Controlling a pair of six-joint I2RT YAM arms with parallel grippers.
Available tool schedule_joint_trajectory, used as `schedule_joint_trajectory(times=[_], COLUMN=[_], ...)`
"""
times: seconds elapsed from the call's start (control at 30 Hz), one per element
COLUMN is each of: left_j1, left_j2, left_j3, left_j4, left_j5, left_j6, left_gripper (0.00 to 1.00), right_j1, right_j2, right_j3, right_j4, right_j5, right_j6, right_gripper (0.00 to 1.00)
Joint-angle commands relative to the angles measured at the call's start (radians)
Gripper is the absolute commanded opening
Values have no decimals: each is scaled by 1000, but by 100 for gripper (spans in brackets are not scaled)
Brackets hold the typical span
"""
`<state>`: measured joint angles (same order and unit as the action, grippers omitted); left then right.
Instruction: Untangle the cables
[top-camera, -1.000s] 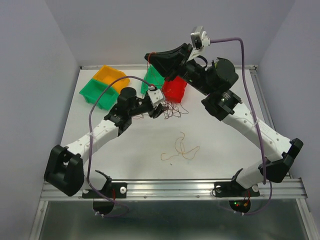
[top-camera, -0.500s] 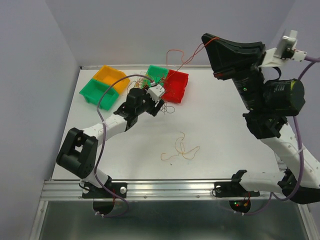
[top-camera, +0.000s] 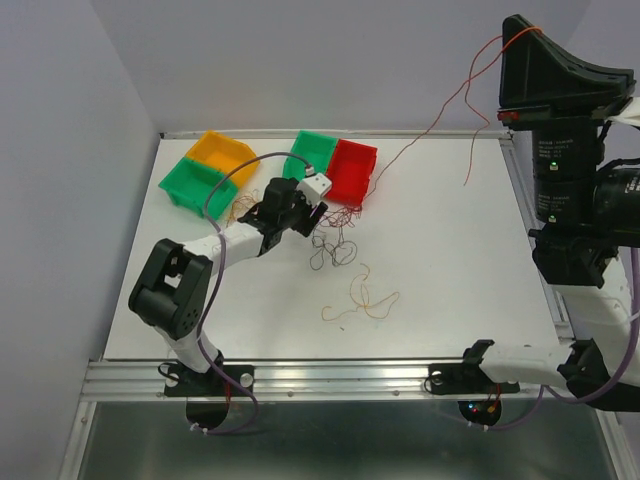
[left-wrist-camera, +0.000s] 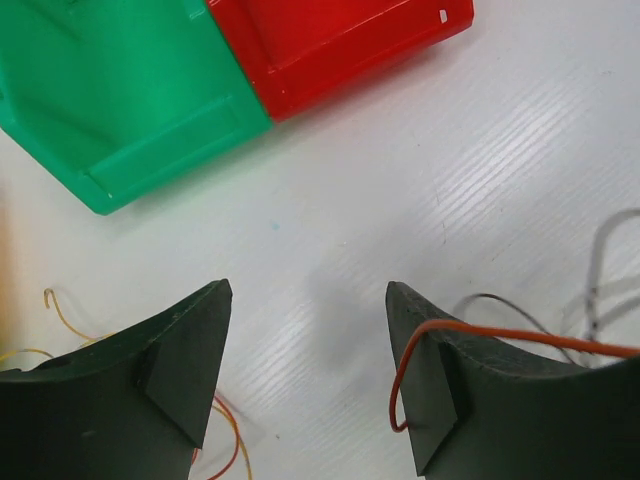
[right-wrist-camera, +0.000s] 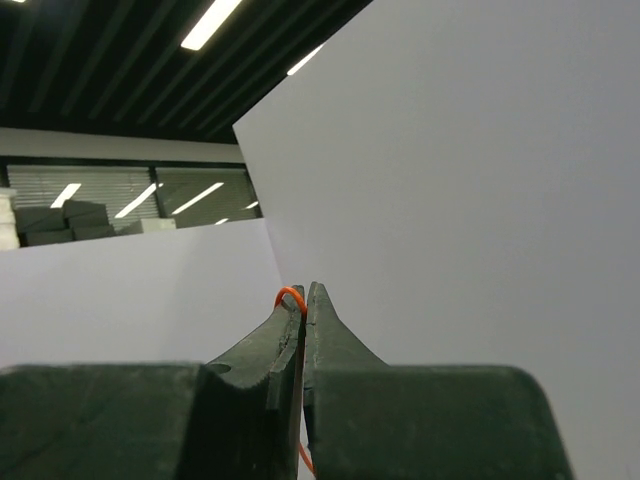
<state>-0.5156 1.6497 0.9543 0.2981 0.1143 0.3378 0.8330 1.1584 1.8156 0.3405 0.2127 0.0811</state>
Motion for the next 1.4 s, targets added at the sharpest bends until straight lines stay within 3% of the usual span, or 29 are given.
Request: schedule_joint_trajectory(times=[0.0, 0.23, 0.37, 0.53, 0.73, 0.9, 1.13, 1.37], left_j1=[-4, -20, -18, -56, -179, -228, -284, -285], left_j2=[-51, -201, -333, -355, -283, -246, -102, 41], left_j3=[41, -38, -107, -124, -127, -112, -40, 37], left_j4=[-11, -43, -22, -53, -73, -128, -38, 44], left_j5=[-18, 2, 241, 490, 432, 466, 193, 50], left_j6=[-3, 23, 72, 147, 217, 256, 181, 121], left_gripper=[73, 74, 81, 85, 85, 85, 84, 84], right_j1=[6, 5, 5, 6, 6, 5, 6, 5], right_j2=[-49, -129, -155, -157, -143, -129, -135, -146], right_j3=[-13, -160, -275, -364, -355, -346, -374, -395], right_j4=[3, 77, 80, 117, 129, 126, 126, 129], right_j5=[124, 351, 378, 424, 399, 402, 387, 361], right_j6=[-72, -193, -204, -218, -198, -198, -182, -170], right_gripper=[0, 0, 0, 1, 1, 1, 0, 1])
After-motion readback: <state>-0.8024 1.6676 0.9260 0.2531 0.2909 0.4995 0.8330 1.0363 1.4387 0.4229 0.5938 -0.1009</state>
